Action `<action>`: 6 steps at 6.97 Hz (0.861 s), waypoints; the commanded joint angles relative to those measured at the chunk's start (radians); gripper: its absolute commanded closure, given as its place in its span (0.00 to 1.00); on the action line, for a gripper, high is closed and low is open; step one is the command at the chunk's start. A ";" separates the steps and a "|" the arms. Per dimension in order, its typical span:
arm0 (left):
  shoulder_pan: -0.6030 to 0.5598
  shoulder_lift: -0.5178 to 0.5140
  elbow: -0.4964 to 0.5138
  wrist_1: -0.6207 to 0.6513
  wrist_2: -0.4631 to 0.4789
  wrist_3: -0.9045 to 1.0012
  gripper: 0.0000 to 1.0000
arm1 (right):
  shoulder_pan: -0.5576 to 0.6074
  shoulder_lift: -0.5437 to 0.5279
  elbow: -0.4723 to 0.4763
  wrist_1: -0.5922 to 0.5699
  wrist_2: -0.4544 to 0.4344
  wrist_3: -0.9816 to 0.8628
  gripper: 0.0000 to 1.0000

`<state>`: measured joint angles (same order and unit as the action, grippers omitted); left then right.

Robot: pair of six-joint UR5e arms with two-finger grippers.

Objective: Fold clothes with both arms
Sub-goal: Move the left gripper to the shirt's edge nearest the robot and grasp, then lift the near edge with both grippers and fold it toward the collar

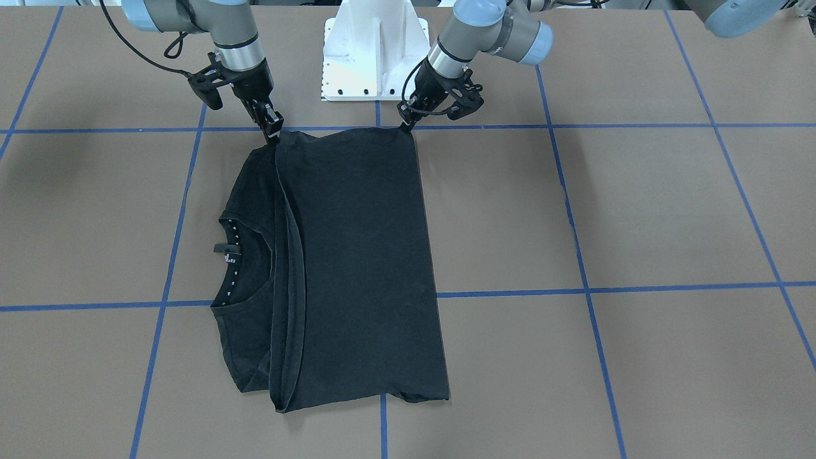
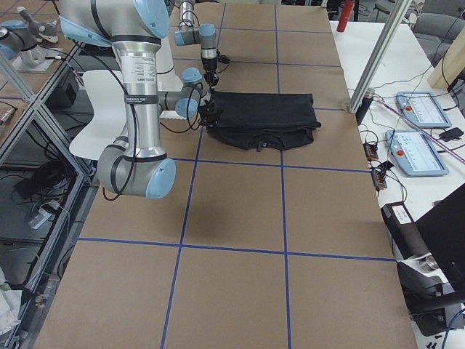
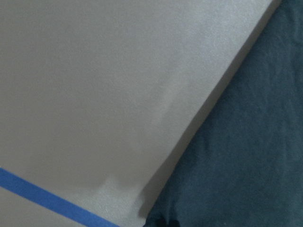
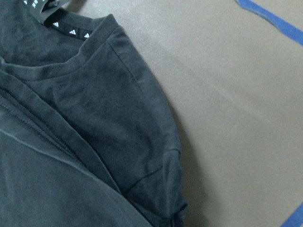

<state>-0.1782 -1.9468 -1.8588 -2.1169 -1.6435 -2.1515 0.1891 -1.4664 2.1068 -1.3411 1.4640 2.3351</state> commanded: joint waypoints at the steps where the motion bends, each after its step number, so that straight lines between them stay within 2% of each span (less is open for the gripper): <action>1: -0.007 0.029 -0.096 0.009 -0.005 0.001 1.00 | 0.001 -0.034 0.071 -0.001 0.018 0.004 1.00; 3: -0.011 0.096 -0.265 0.015 -0.009 -0.001 1.00 | 0.004 -0.134 0.241 -0.001 0.082 0.018 1.00; 4: -0.032 0.080 -0.313 0.088 -0.024 0.001 1.00 | 0.018 -0.150 0.289 -0.001 0.113 0.018 1.00; 5: -0.106 0.034 -0.312 0.124 -0.042 0.016 1.00 | 0.082 -0.132 0.286 -0.001 0.180 0.017 1.00; 6: -0.217 0.025 -0.286 0.132 -0.112 0.030 1.00 | 0.181 -0.114 0.256 -0.001 0.272 0.003 1.00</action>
<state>-0.2870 -1.9009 -2.1556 -2.0094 -1.6958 -2.1367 0.2762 -1.5950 2.3767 -1.3422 1.6432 2.3483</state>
